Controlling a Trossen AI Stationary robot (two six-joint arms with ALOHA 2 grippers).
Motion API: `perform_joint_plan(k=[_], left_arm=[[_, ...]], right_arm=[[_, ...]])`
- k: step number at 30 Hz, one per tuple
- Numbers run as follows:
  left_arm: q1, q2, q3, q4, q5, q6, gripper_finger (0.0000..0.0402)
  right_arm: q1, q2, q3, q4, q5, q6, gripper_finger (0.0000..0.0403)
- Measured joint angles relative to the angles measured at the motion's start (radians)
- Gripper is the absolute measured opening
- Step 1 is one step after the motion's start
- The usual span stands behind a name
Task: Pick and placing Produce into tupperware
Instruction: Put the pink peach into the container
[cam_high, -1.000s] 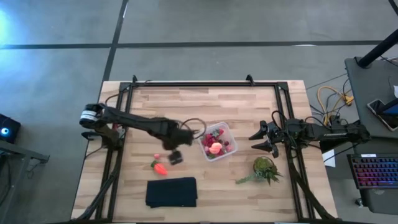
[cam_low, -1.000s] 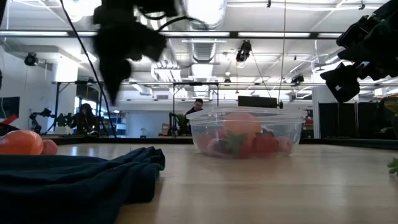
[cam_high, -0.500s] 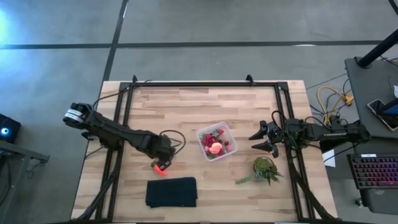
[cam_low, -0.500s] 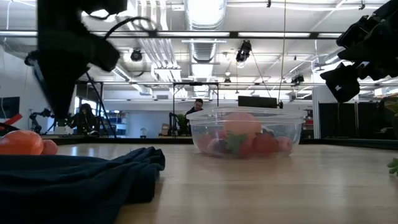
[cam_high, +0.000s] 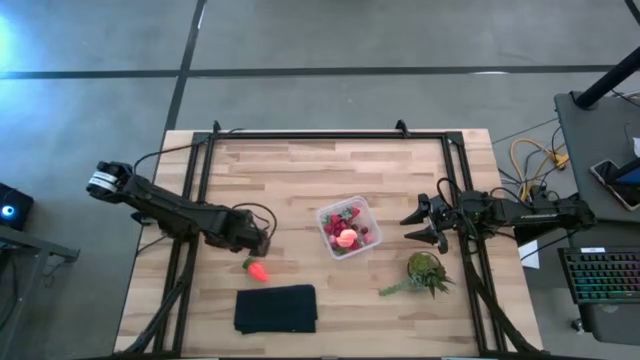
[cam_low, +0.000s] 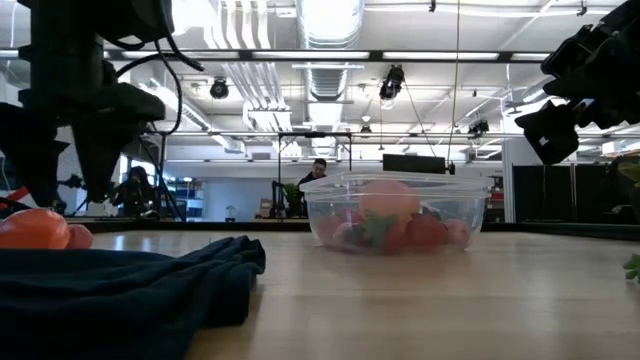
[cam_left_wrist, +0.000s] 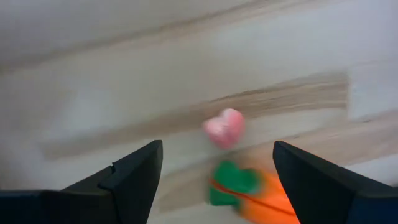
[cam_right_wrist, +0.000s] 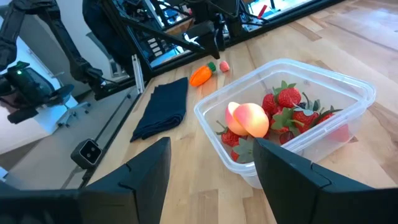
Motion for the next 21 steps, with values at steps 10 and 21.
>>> perform_joint_plan(k=[10, 21], left_arm=[[-0.002, 0.138, 0.000, 0.163, 0.084, -0.109, 0.0290], [-0.004, 0.251, 0.027, 0.148, 0.112, -0.080, 0.0290]], right_arm=[[0.000, 0.000, 0.000, 0.000, 0.000, 0.000, 0.0219], [0.000, 0.000, 0.000, 0.000, 0.000, 0.000, 0.0219]])
